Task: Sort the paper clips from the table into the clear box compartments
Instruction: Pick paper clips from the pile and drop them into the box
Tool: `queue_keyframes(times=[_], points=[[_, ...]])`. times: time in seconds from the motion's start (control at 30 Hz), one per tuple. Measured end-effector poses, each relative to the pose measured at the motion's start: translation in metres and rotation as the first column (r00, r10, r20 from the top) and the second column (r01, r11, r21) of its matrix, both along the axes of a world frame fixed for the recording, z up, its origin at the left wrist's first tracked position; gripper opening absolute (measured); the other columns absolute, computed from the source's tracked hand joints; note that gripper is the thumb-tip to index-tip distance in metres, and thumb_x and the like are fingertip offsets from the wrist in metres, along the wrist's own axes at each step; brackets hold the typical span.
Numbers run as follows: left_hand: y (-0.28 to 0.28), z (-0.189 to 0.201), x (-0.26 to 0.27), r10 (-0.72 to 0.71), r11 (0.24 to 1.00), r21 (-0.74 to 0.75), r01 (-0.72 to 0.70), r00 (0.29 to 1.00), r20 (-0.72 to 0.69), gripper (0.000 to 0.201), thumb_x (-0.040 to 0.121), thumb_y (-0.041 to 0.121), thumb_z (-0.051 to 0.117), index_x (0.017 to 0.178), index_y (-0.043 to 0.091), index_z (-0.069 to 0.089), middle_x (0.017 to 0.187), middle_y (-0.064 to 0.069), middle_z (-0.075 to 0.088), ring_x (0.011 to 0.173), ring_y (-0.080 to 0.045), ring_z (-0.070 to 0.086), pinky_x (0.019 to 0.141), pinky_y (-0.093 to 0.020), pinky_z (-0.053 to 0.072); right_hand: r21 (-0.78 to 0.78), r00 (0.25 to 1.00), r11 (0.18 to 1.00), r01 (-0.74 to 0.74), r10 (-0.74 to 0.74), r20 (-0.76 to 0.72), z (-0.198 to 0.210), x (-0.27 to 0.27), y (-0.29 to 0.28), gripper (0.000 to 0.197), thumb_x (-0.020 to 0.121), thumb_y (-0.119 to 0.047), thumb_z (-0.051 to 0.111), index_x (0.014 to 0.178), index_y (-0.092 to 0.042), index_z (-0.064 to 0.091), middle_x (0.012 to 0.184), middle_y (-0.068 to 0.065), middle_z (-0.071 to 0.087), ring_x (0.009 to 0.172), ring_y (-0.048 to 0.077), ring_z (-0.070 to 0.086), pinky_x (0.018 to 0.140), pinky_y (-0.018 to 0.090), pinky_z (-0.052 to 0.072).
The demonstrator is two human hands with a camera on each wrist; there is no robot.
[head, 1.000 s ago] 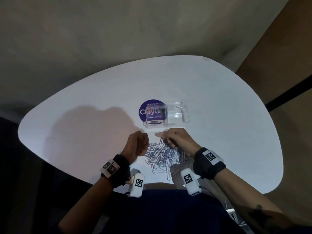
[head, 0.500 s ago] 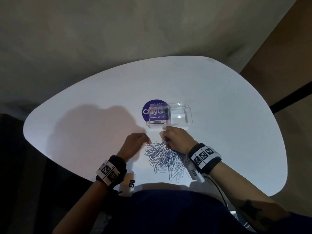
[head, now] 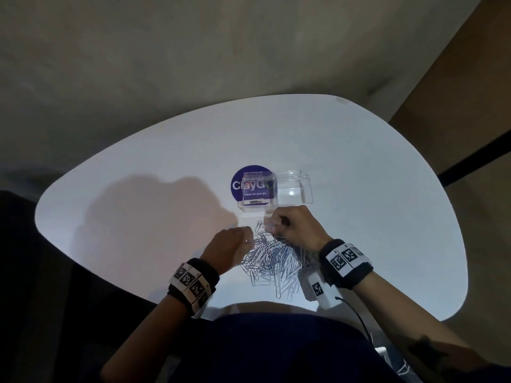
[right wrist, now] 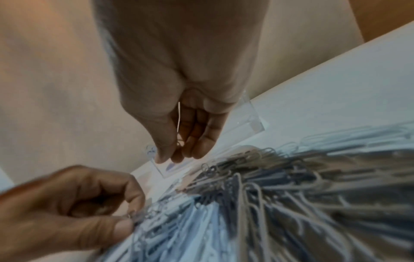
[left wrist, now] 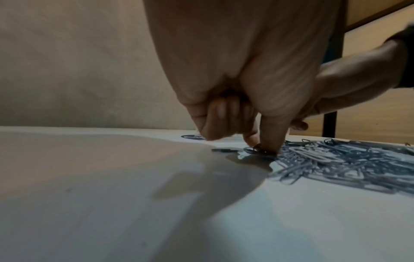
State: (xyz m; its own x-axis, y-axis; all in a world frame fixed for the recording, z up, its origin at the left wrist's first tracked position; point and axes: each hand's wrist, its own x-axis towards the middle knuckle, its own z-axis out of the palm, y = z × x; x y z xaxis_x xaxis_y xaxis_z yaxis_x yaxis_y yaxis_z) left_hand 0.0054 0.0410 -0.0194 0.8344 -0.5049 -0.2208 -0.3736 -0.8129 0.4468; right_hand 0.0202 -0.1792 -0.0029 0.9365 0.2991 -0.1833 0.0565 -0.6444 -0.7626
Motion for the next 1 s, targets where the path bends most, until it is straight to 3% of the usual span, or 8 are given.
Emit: queue_keyframes(times=[0.07,0.13,0.3,0.37,0.6,0.7,0.83,1.0], points=[[-0.001,0.0,0.0,0.012,1.0,-0.009,-0.012,1.0,-0.024,0.016,0.095,0.028,0.047,0.092,0.017,0.058,0.081,0.0,0.067,0.074,-0.027,0.062,0.066,-0.035,0.046,0.073,1.0,0.997,0.028,-0.028,-0.014,0.008,-0.001,0.0,0.029,0.083,-0.012,0.078,0.066,-0.019,0.056,0.082,-0.015,0.066,0.083,-0.015,0.059,0.068,0.004,0.039],[-0.001,0.001,0.001,0.053,0.994,-0.087,-0.059,0.996,-0.076,0.014,0.095,0.025,0.049,0.089,0.017,0.058,0.079,0.004,0.065,0.075,-0.025,0.062,0.065,-0.031,0.041,0.091,0.998,0.994,0.054,-0.055,0.005,0.019,0.002,0.002,0.035,0.084,-0.014,0.077,0.067,-0.035,0.054,0.078,-0.016,0.064,0.073,-0.01,0.057,0.066,0.006,0.039],[-0.001,0.028,0.014,0.187,0.953,-0.189,-0.237,0.951,-0.248,0.017,0.094,0.021,0.054,0.077,0.021,0.052,0.08,-0.001,0.066,0.075,-0.019,0.058,0.07,-0.03,0.04,0.048,0.975,0.991,0.121,-0.128,0.179,0.044,0.031,0.011,0.007,0.087,-0.013,0.072,0.082,-0.015,0.069,0.077,-0.009,0.064,0.065,-0.001,0.054,0.064,0.011,0.045],[-0.002,0.045,0.026,0.222,0.94,-0.192,-0.28,0.935,-0.276,0.013,0.092,0.016,0.055,0.079,0.017,0.057,0.083,-0.002,0.067,0.078,-0.019,0.058,0.072,-0.031,0.041,-0.066,0.964,0.991,0.114,-0.094,0.248,0.046,0.047,0.017,0.005,0.086,-0.01,0.072,0.082,-0.013,0.07,0.08,-0.005,0.064,0.069,0.008,0.055,0.066,0.024,0.047],[-0.017,0.066,0.071,0.253,0.944,-0.208,-0.257,0.966,-0.045,0.02,0.093,0.013,0.054,0.08,-0.002,0.055,0.071,-0.019,0.06,0.07,-0.036,0.057,0.065,-0.04,0.044,-0.28,0.973,0.96,0.022,0.045,0.228,0.036,0.062,0.023,0.01,0.082,-0.009,0.068,0.082,-0.016,0.076,0.082,0.005,0.071,0.075,0.025,0.063,0.059,0.03,0.043],[-0.029,0.062,0.087,0.201,0.973,-0.119,-0.198,0.98,0.013,0.023,0.094,0.02,0.047,0.085,0.001,0.056,0.073,-0.016,0.059,0.072,-0.035,0.058,0.068,-0.041,0.046,-0.232,0.963,0.965,0.123,-0.06,0.262,0.036,0.056,0.012,0.015,0.081,-0.007,0.064,0.076,-0.018,0.073,0.08,0.002,0.07,0.075,0.023,0.063,0.066,0.036,0.052],[-0.058,0.062,0.102,0.083,0.986,0.147,-0.075,0.995,-0.049,0.02,0.094,0.012,0.042,0.1,0.001,0.057,0.108,-0.016,0.063,0.099,-0.033,0.058,0.072,-0.031,0.034,-0.113,0.938,0.964,0.241,-0.201,0.283,0.038,0.042,-0.009,0.014,0.082,-0.008,0.064,0.077,-0.019,0.072,0.081,-0.003,0.071,0.072,0.016,0.061,0.07,0.034,0.052],[-0.076,0.059,0.107,-0.044,0.968,0.245,0.057,0.997,-0.059,0.018,0.084,-0.001,0.048,0.093,0.006,0.062,0.106,-0.013,0.065,0.102,-0.03,0.061,0.081,-0.035,0.045,-0.11,0.942,0.96,0.258,-0.225,0.249,0.039,0.018,-0.024,0.012,0.084,-0.009,0.065,0.081,-0.018,0.074,0.082,-0.002,0.073,0.069,0.014,0.061,0.071,0.034,0.053]])
